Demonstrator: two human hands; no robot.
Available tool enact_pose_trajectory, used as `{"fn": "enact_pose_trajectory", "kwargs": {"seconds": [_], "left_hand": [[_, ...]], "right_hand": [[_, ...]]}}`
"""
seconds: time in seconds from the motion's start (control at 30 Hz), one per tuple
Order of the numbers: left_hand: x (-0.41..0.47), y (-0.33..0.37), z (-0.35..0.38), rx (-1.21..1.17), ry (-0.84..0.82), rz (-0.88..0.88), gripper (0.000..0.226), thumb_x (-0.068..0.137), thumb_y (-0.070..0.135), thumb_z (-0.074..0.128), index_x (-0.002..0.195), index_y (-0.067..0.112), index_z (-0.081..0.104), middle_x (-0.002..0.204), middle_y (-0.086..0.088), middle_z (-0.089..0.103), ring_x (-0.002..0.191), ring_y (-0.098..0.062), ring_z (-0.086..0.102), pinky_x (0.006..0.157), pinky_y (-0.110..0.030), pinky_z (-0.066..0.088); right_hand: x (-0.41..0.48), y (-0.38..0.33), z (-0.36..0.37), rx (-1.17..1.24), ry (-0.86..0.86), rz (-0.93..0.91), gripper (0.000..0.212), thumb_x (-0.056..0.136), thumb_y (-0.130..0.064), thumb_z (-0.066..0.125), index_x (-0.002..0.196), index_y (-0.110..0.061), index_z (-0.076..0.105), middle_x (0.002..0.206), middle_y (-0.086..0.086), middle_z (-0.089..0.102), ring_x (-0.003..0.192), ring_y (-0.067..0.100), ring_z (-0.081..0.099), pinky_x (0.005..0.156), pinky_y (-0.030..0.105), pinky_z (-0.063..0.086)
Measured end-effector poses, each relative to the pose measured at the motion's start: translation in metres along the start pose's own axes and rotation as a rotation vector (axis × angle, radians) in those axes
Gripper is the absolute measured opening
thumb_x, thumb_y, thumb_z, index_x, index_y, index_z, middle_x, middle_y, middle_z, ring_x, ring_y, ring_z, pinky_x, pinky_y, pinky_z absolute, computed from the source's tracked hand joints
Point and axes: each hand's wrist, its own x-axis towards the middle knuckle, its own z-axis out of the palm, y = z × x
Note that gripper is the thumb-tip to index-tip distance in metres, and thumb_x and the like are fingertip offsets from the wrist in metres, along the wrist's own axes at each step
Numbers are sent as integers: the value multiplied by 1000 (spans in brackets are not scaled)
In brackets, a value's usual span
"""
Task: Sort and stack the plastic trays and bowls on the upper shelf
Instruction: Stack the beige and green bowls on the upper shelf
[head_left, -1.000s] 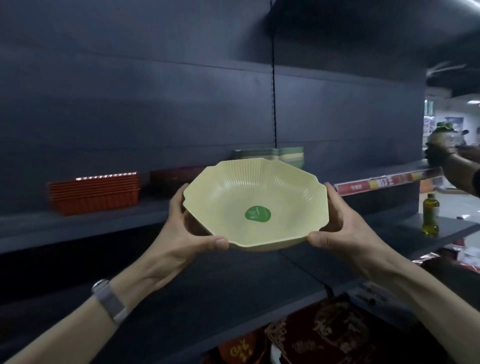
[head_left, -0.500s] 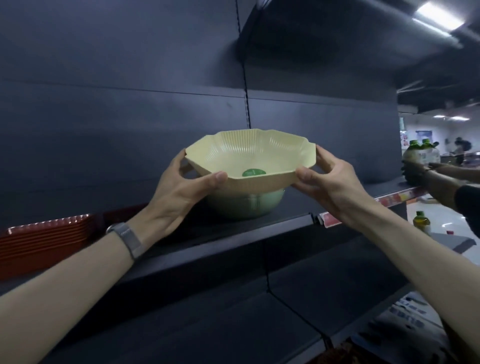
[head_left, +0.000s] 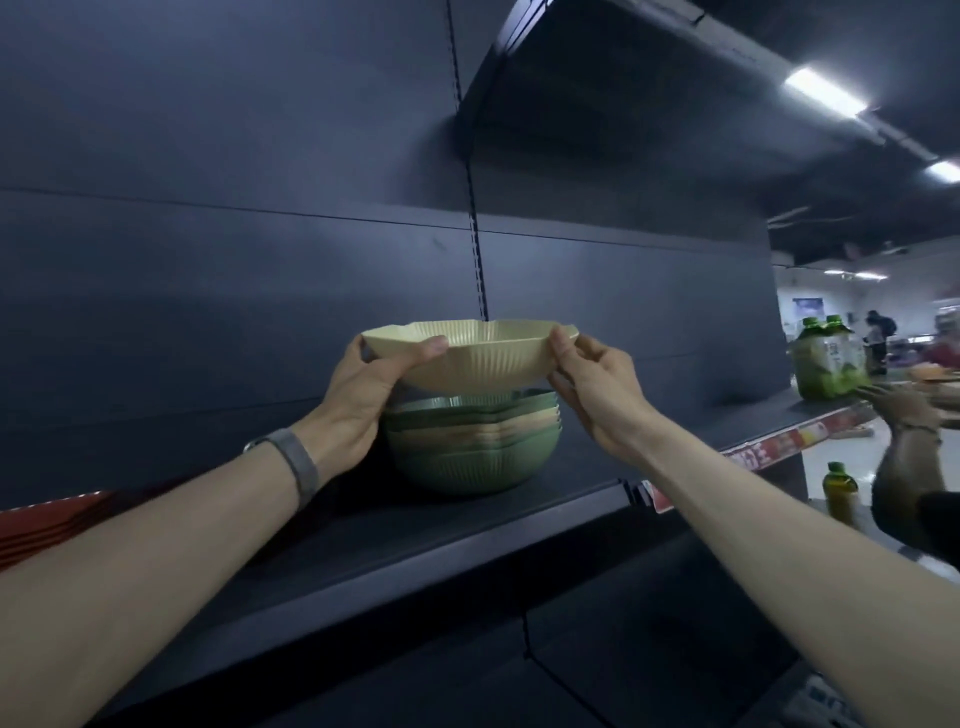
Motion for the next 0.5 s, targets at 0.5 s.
{"fn": "enact_pose_trajectory", "kwargs": {"seconds": [0.5], "left_hand": [[24, -41, 25, 215, 21, -294, 119, 39, 73, 95, 136, 17, 56, 124, -8, 72, 103, -23, 74, 87, -41, 63]], "right_hand": [[57, 32, -7, -295, 3, 185, 72, 109, -56, 41, 164, -10, 31, 171, 7, 28, 158, 27, 25, 127, 46, 19]]}}
